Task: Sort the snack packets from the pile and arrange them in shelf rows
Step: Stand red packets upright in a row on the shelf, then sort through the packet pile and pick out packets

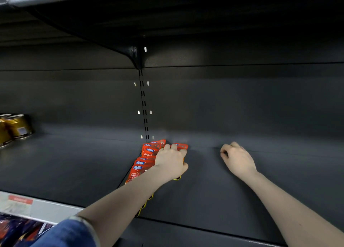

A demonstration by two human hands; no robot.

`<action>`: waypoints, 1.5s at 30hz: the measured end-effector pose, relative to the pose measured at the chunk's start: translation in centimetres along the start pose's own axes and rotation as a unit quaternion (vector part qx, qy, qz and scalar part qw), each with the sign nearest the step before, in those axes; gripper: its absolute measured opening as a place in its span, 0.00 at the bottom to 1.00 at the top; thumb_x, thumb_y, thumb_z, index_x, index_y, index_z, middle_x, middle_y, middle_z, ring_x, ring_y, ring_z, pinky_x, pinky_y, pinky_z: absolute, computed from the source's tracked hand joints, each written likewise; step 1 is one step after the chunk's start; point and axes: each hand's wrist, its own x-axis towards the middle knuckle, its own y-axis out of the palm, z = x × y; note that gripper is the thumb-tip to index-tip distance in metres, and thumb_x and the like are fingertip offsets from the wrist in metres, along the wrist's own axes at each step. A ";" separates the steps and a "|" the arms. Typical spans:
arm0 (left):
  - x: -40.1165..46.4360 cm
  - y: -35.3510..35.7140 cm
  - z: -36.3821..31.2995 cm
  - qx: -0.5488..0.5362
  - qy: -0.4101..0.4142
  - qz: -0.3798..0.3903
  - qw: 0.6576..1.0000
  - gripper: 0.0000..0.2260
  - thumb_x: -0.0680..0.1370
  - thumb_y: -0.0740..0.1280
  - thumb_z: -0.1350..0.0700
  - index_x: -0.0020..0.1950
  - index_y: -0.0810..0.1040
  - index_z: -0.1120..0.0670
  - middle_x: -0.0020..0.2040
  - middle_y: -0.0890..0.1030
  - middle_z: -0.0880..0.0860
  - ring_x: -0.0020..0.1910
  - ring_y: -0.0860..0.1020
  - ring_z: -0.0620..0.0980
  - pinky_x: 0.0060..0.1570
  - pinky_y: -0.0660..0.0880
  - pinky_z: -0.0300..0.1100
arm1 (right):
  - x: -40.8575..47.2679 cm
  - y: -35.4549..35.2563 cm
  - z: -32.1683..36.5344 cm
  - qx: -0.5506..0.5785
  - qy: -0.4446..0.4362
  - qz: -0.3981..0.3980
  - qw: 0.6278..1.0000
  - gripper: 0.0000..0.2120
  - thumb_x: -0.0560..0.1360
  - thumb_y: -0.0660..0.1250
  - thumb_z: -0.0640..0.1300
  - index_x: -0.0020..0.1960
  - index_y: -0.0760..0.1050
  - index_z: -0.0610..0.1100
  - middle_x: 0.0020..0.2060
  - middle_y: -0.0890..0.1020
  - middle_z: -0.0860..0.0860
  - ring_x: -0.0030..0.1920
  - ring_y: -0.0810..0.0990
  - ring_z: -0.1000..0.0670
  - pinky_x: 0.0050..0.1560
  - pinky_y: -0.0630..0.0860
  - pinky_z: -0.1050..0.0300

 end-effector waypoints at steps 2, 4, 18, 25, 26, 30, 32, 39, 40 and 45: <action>0.0 0.0 0.1 -0.008 0.001 -0.005 1.000 0.22 0.79 0.58 0.48 0.72 0.65 0.52 0.67 0.69 0.58 0.66 0.66 0.57 0.64 0.65 0.49 | 0.0 -0.1 -0.1 0.004 0.000 0.004 1.000 0.10 0.79 0.58 0.46 0.54 0.76 0.45 0.48 0.71 0.49 0.52 0.74 0.45 0.50 0.73 0.54; 0.1 -0.2 0.2 -0.018 0.003 -0.016 1.000 0.22 0.79 0.58 0.47 0.71 0.66 0.53 0.66 0.69 0.57 0.66 0.67 0.57 0.63 0.66 0.49 | -0.1 -0.3 -0.2 0.005 -0.002 0.012 1.000 0.09 0.79 0.59 0.46 0.55 0.76 0.45 0.47 0.70 0.50 0.53 0.73 0.45 0.50 0.73 0.55; 0.6 -1.9 -3.7 -0.078 0.131 -0.061 0.986 0.22 0.79 0.58 0.42 0.70 0.67 0.52 0.66 0.70 0.55 0.66 0.66 0.55 0.63 0.65 0.49 | -7.1 -5.7 -5.1 -0.123 0.086 0.006 0.989 0.13 0.80 0.58 0.50 0.60 0.74 0.47 0.55 0.76 0.48 0.59 0.72 0.46 0.59 0.68 0.57; -1.4 -2.7 -11.6 -0.096 0.155 -0.040 0.982 0.23 0.79 0.59 0.42 0.71 0.67 0.51 0.66 0.70 0.54 0.67 0.66 0.55 0.63 0.65 0.48 | -13.5 -10.9 -11.7 -0.149 0.137 -0.014 0.979 0.13 0.79 0.58 0.51 0.59 0.74 0.46 0.54 0.76 0.47 0.58 0.74 0.45 0.57 0.68 0.56; -1.7 -3.0 -13.2 -0.099 0.158 -0.041 0.982 0.23 0.79 0.59 0.42 0.71 0.67 0.51 0.66 0.70 0.54 0.67 0.66 0.55 0.63 0.66 0.48 | -14.6 -11.9 -13.0 -0.149 0.144 -0.020 0.978 0.13 0.79 0.58 0.51 0.59 0.74 0.46 0.54 0.76 0.47 0.57 0.74 0.45 0.57 0.68 0.56; -3.3 -4.3 -21.6 -0.115 0.170 -0.043 0.978 0.22 0.79 0.59 0.43 0.70 0.67 0.52 0.66 0.70 0.54 0.66 0.67 0.55 0.63 0.66 0.48 | -19.0 -16.0 -19.0 -0.137 0.166 -0.041 0.976 0.13 0.79 0.59 0.50 0.59 0.74 0.45 0.54 0.76 0.46 0.58 0.74 0.44 0.56 0.68 0.55; -4.2 -5.1 -26.6 -0.127 0.179 -0.044 0.975 0.22 0.79 0.59 0.43 0.70 0.68 0.52 0.66 0.70 0.54 0.66 0.67 0.56 0.62 0.66 0.48 | -21.2 -18.2 -22.5 -0.127 0.176 -0.042 0.975 0.13 0.79 0.58 0.49 0.59 0.74 0.45 0.54 0.76 0.45 0.58 0.73 0.44 0.57 0.67 0.55; -6.4 -7.9 -43.6 -0.161 0.216 -0.048 0.962 0.22 0.79 0.60 0.43 0.70 0.68 0.51 0.66 0.70 0.54 0.66 0.66 0.55 0.62 0.66 0.48 | -26.5 -24.8 -34.7 -0.152 0.185 -0.049 0.970 0.14 0.79 0.58 0.49 0.61 0.74 0.45 0.55 0.76 0.45 0.59 0.73 0.43 0.57 0.68 0.54; -6.3 -8.4 -45.5 -0.161 0.217 -0.050 0.962 0.22 0.79 0.60 0.43 0.70 0.68 0.51 0.66 0.70 0.54 0.66 0.66 0.55 0.62 0.66 0.48 | -26.9 -25.7 -36.3 -0.156 0.187 -0.048 0.969 0.14 0.79 0.58 0.49 0.61 0.74 0.45 0.55 0.76 0.45 0.59 0.73 0.43 0.57 0.68 0.54; -5.0 -10.5 -53.9 -0.144 0.234 -0.065 0.959 0.22 0.79 0.60 0.43 0.70 0.68 0.52 0.66 0.70 0.54 0.66 0.67 0.55 0.62 0.66 0.48 | -28.1 -29.2 -44.5 -0.171 0.208 -0.057 0.961 0.14 0.79 0.57 0.47 0.60 0.74 0.44 0.55 0.76 0.45 0.58 0.73 0.42 0.55 0.69 0.54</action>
